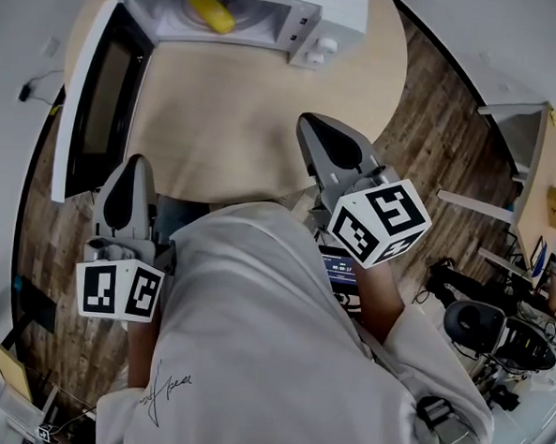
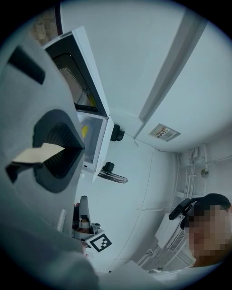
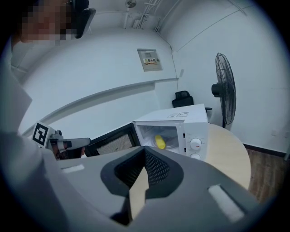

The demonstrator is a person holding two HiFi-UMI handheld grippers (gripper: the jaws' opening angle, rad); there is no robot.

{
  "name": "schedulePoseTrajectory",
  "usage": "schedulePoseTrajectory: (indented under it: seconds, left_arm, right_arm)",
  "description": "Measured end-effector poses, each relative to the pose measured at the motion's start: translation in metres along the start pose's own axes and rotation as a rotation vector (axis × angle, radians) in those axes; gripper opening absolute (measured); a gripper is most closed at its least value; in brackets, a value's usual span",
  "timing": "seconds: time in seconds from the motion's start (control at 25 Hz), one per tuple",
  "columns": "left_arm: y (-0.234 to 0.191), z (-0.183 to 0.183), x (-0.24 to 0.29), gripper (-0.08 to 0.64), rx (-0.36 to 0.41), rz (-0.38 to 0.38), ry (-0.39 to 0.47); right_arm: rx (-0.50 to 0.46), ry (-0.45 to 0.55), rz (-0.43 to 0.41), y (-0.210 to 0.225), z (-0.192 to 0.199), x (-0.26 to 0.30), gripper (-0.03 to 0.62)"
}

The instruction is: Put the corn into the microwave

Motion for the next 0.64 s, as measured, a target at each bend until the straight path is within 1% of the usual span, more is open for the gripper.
schedulePoseTrajectory:
  seconds: [0.16,0.4,0.52,0.64]
  left_arm:
    - [0.002,0.001,-0.002,-0.009,0.002,0.007,-0.011]
    - [0.001,0.005,-0.005,-0.009,0.003,0.005,-0.021]
    - [-0.001,0.008,-0.009,-0.009,0.015,0.005,-0.038]
    - [0.0,0.008,-0.01,-0.009,0.028,0.008,-0.047]
  right_arm:
    - [-0.026,-0.003,-0.026,-0.007,-0.005,-0.002,0.011]
    - [-0.036,-0.01,-0.042,-0.009,-0.006,-0.004,0.011]
    - [-0.031,-0.021,-0.077,-0.015,-0.002,-0.003,0.011]
    - [-0.042,-0.031,-0.089,-0.018,-0.001,-0.002,0.011]
Point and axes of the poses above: the fingertips, and each gripper's own axes: x forward along the fingers, y to its right, z out of its underside, the point moved 6 cm from there along -x, backward along the fingers, and after that the axes turned 11 degrees about -y, right-handed, at the moved point
